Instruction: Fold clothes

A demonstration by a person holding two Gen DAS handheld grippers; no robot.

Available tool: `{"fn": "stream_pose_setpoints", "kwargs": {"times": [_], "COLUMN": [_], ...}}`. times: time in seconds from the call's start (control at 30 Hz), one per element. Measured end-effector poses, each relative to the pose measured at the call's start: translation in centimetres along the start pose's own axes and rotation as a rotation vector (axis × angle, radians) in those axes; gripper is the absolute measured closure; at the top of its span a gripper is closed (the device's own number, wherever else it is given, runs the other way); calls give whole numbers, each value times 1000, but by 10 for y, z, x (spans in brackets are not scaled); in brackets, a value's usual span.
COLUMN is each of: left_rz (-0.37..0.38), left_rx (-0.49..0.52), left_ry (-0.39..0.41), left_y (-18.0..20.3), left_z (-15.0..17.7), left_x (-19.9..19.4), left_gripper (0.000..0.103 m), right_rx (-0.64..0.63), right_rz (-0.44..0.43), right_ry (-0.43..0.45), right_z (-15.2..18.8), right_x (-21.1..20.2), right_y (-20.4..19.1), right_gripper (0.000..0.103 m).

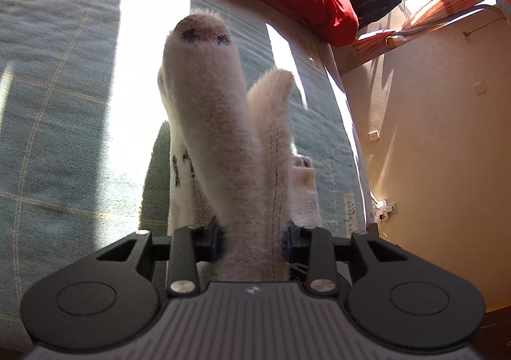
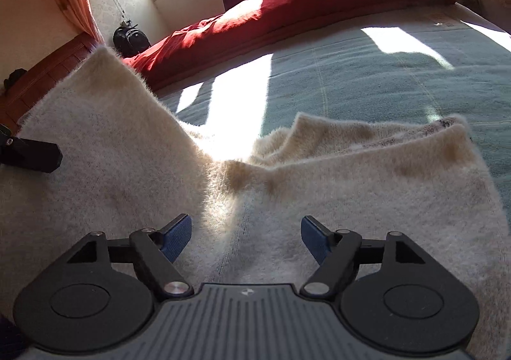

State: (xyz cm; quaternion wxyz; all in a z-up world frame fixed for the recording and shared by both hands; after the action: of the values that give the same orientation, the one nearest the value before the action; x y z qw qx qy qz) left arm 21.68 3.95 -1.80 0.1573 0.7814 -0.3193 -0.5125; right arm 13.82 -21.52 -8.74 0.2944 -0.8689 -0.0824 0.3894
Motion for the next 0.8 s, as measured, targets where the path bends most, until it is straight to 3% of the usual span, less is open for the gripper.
{"fn": "stream_pose_setpoints", "kwargs": {"times": [0.37, 0.8], "left_rz": [10, -33], "left_rx": [-37, -32], "left_ry": [44, -1], "left_y": [42, 91], "left_z": [-12, -23], "left_x": [21, 84], "left_gripper": [70, 70], "right_rx": [-9, 92], "right_rz": [22, 30], "right_ry": [98, 300], "right_z": [20, 16], "right_x": [-82, -166], "right_y": [17, 63], "right_gripper": [19, 18]}}
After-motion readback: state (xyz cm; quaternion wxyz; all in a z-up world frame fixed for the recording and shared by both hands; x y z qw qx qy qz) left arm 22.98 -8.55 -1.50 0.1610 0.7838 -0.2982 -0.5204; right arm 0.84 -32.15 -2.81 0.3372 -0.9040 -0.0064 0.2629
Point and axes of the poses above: each gripper's, at about its wrist camera, not at the fingertips, and x roughly the way its jaws point, y to its right, z to its underside, the point moved 1 cm from there along x, roughly the way its jaws point, and after that the axes turned 14 degrees about x, right-handed, at the moved point
